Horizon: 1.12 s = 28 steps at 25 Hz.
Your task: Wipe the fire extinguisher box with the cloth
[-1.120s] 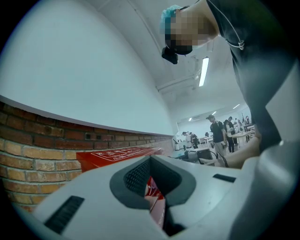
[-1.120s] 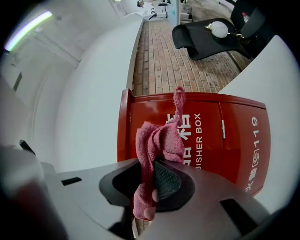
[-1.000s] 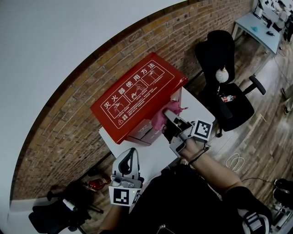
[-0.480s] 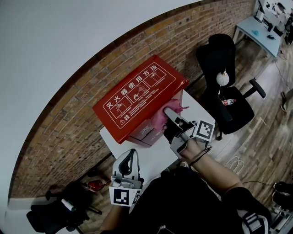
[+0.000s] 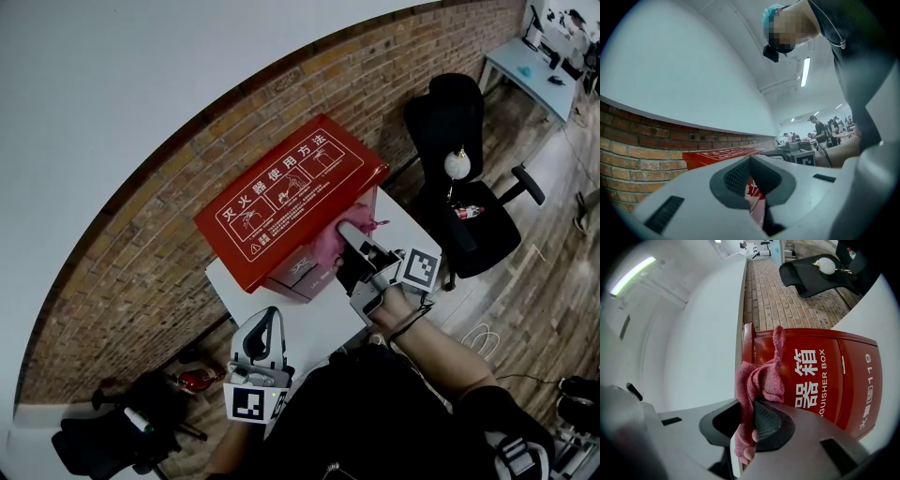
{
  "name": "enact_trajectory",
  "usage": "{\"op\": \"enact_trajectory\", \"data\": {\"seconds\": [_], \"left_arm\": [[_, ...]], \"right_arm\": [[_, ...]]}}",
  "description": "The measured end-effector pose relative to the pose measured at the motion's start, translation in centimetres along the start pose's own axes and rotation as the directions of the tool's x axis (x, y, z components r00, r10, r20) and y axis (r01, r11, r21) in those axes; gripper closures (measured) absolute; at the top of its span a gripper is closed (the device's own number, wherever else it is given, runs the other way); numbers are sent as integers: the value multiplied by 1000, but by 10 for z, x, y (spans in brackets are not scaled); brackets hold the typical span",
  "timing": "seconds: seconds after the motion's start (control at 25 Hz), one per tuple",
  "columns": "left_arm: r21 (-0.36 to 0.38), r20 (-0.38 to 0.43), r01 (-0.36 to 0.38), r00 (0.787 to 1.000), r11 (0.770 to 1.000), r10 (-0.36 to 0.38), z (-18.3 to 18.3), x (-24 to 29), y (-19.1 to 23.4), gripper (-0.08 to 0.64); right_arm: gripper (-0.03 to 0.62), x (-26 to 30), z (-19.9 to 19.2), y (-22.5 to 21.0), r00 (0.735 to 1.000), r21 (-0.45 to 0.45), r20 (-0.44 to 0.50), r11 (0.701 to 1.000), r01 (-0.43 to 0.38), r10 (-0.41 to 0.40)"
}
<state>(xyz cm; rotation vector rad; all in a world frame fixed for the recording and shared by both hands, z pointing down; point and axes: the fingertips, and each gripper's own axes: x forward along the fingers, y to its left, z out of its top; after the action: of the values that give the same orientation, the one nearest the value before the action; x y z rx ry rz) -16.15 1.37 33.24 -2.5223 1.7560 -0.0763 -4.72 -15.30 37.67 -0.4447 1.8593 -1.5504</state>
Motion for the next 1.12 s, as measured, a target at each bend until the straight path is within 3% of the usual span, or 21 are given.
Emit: {"op": "enact_trajectory", "data": {"seconds": [1.12], "left_arm": [[-11, -9, 3, 1000, 1000, -3, -6, -17, 13, 526]], "right_arm": [[517, 10, -68, 3, 995, 22, -103, 1000, 1, 2]]}}
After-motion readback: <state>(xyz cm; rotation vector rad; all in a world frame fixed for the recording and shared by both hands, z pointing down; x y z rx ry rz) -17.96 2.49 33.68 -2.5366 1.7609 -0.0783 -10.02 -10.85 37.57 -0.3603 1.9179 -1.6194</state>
